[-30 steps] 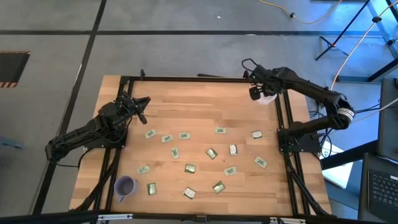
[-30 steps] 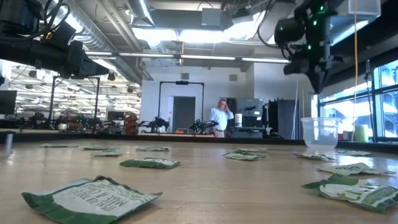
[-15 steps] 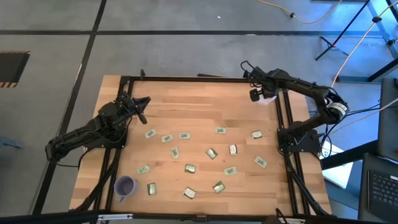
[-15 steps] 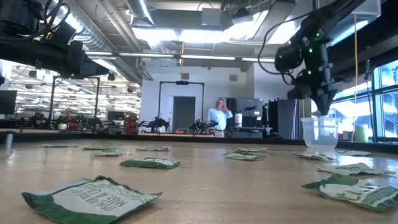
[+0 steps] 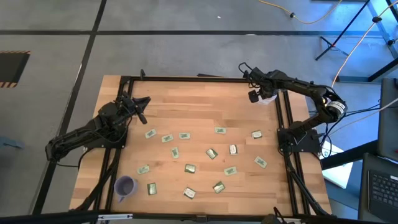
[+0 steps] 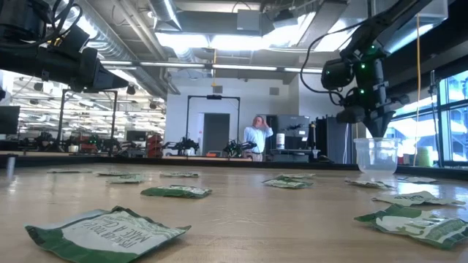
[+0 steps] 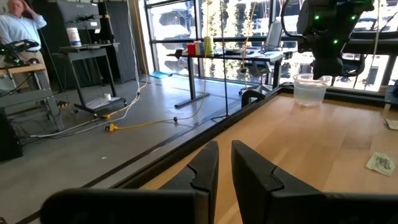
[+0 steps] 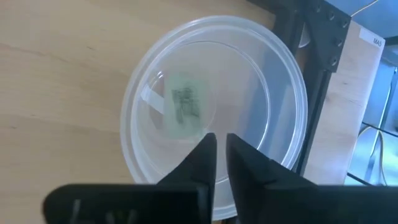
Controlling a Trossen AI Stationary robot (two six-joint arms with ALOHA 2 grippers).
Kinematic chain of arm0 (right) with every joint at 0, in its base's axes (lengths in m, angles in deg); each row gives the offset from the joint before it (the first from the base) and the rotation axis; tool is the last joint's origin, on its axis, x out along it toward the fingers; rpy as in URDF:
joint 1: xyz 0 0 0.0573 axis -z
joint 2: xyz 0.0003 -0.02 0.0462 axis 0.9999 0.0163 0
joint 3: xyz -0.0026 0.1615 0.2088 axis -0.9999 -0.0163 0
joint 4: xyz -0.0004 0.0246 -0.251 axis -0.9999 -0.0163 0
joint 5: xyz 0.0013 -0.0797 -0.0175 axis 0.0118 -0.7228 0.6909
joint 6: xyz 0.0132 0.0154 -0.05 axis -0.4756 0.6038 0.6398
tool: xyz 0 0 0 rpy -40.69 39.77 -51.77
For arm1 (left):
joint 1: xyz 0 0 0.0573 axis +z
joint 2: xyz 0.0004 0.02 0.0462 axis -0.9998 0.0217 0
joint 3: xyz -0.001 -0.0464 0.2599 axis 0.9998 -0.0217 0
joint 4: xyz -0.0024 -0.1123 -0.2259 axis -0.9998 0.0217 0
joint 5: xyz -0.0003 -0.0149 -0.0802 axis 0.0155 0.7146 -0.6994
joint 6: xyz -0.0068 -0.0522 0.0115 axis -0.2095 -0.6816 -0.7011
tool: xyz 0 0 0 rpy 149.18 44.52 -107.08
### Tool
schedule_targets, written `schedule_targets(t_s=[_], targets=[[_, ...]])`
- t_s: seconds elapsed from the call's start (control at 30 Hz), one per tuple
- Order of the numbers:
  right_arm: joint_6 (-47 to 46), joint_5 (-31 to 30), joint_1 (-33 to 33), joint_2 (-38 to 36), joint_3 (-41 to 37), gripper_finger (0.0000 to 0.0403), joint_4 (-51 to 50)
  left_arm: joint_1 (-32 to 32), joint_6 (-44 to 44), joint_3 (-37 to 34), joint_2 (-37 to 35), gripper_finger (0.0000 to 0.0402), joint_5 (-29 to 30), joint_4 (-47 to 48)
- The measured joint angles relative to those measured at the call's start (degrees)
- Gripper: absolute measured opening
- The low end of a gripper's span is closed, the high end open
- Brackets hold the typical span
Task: Pick and place Stevia / Truvia into bins
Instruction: Put the light green stevia packet into the transparent container, then put the green stevia packet into the transparent container
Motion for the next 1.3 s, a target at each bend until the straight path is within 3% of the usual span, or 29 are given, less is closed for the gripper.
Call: schedule_targets(t_s=[0.23, 0.4, 0.73, 1.0, 1.3], targets=[[0.67, -0.61, -0.09, -1.21, 0.91, 0.0098, -1.4, 0.0, -0.01, 0.0, 0.0, 0.004, 0.0, 0.0], [2.26, -0.31, -4.08, -6.61, 2.61, 0.0112, -2.17, 0.02, 0.0, 0.0, 0.0, 0.004, 0.0, 0.02], [6.72, 12.51, -22.21, -16.49, 2.67, 0.0112, -5.19, 0.02, 0.0, 0.0, 0.0, 0.004, 0.0, 0.0], [-5.37, 15.12, -36.5, -14.38, -0.09, 0.0113, -10.67, 0.0, 0.0, 0.0, 0.0, 0.004, 0.0, 0.02], [-12.56, 17.01, -45.31, -11.09, -11.27, 0.0113, -1.71, 0.0, 0.0, 0.0, 0.0, 0.004, 0.0, 0.02]])
